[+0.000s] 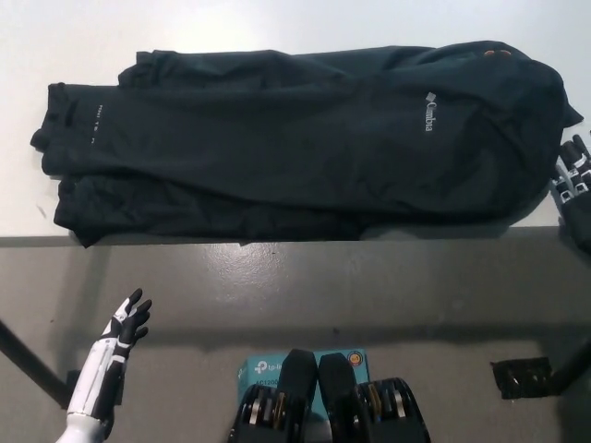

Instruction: The robot grabs the right edges of the black jacket on the table, and folds it in half

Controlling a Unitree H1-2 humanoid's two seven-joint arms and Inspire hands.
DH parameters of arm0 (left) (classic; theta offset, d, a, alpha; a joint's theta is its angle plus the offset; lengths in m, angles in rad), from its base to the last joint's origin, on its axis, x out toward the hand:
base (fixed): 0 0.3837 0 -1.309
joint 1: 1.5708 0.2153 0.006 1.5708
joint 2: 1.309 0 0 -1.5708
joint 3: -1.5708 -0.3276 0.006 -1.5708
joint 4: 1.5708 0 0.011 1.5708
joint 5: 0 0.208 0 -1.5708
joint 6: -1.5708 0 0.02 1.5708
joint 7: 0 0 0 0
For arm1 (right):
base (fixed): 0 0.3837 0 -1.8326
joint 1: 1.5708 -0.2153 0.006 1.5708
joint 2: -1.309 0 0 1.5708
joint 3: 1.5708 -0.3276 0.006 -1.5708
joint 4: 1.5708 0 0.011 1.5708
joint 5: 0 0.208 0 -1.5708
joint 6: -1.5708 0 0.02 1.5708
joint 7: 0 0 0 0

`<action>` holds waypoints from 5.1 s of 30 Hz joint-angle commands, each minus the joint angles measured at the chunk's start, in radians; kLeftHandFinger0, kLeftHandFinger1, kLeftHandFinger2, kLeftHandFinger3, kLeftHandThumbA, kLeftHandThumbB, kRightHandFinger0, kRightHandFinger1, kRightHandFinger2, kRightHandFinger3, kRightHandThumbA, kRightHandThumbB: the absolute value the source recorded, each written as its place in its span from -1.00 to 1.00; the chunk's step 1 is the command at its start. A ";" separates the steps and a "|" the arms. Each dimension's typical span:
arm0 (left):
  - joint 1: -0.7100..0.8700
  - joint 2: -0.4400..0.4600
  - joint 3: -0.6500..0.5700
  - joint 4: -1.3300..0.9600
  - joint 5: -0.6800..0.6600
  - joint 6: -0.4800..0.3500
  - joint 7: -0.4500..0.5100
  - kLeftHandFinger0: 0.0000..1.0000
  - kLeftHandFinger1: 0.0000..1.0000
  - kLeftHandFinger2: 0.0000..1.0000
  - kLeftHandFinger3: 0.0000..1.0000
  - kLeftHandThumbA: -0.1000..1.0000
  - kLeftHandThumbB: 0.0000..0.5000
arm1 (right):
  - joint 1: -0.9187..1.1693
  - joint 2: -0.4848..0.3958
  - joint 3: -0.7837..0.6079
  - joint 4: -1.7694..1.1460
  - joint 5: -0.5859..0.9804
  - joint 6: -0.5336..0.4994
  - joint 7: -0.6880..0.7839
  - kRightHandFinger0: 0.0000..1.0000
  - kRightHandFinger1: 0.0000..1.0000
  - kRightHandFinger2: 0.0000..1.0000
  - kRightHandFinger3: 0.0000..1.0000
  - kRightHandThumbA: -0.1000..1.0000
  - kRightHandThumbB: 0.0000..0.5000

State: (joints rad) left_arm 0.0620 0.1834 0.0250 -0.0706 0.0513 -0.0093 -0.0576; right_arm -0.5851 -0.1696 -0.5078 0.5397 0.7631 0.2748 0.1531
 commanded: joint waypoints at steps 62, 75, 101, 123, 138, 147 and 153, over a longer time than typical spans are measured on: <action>-0.030 0.009 0.013 -0.047 0.046 -0.033 0.004 1.00 1.00 1.00 1.00 1.00 -0.56 | -0.294 0.097 0.005 0.164 -0.152 -0.248 -0.242 -1.00 -0.59 0.30 0.99 -1.00 -0.61; -0.032 0.009 0.009 -0.038 0.044 -0.044 0.001 1.00 1.00 1.00 1.00 1.00 -0.67 | -0.338 -0.031 0.069 -0.051 -0.252 -0.213 -0.256 -1.00 -0.22 0.42 0.77 -1.00 -0.67; -0.034 0.006 0.008 -0.040 0.043 -0.036 0.004 1.00 1.00 1.00 1.00 1.00 -0.67 | -0.690 -0.014 0.855 -0.006 -0.816 -0.282 -0.069 -1.00 -0.28 0.27 0.03 -1.00 -0.32; -0.047 0.012 -0.001 -0.075 0.083 0.007 0.008 1.00 1.00 1.00 1.00 1.00 -0.62 | -0.770 0.230 1.143 0.275 -1.084 -0.330 -0.075 -0.60 0.25 0.88 0.89 -0.77 -0.27; -0.065 0.017 0.002 -0.078 0.079 0.036 -0.001 1.00 1.00 1.00 1.00 1.00 -0.58 | -0.861 0.100 1.133 0.182 -1.038 -0.039 0.387 1.00 1.00 1.00 1.00 0.78 1.00; -0.062 0.017 -0.006 -0.073 0.081 0.029 -0.004 1.00 1.00 1.00 1.00 1.00 -0.73 | -0.837 0.047 0.917 -0.020 -0.944 -0.044 0.361 1.00 1.00 1.00 1.00 1.00 0.90; -0.075 0.013 -0.006 -0.074 0.079 0.038 -0.004 1.00 1.00 1.00 1.00 1.00 -0.56 | -0.850 0.006 0.605 -0.242 -0.813 0.032 0.279 1.00 1.00 1.00 1.00 1.00 1.00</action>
State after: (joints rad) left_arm 0.0099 0.1877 0.0185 -0.1094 0.1282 0.0292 -0.0590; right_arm -1.3503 -0.1094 0.2574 0.4509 -0.1684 0.2478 0.4862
